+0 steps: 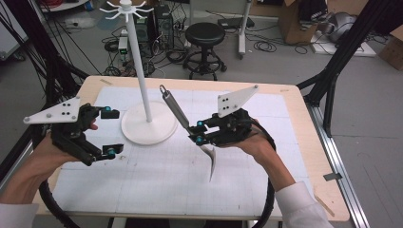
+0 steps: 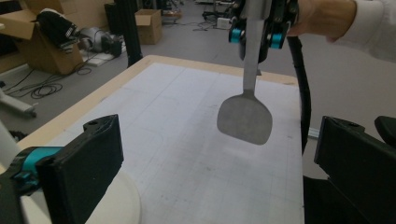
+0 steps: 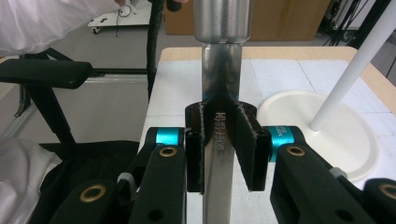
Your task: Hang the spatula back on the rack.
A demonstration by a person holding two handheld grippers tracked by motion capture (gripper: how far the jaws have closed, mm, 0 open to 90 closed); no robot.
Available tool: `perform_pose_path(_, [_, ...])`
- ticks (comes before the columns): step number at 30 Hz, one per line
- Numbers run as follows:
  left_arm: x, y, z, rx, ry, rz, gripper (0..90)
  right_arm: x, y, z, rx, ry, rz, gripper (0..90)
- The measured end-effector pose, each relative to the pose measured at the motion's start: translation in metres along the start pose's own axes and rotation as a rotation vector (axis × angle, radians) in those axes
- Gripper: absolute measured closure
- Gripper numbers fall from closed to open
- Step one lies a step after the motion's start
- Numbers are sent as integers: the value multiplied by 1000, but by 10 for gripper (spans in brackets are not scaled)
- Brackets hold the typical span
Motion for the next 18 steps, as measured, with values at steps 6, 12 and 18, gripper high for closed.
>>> perform_pose_path(6, [-19,-19,-7,49,-26,5,17,0,-1,1,-5,-6,5,750])
perform_pose_path(12, [-35,-38,-14,102,-58,15,18,1,-3,2,-12,-1,8,750])
perform_pose_path(18, [-45,-53,-18,130,-65,18,18,-1,-3,4,-22,7,3,750])
Point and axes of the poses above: each handheld gripper's, and its own axes: y roughly backward along the jaws, x roughly out of its underside, z roughly to its left, the point moved 6 cm from there along -y, roughly forward along the jaws, and after that the axes turned 15 degrees about -z, right-handed, at the moved point
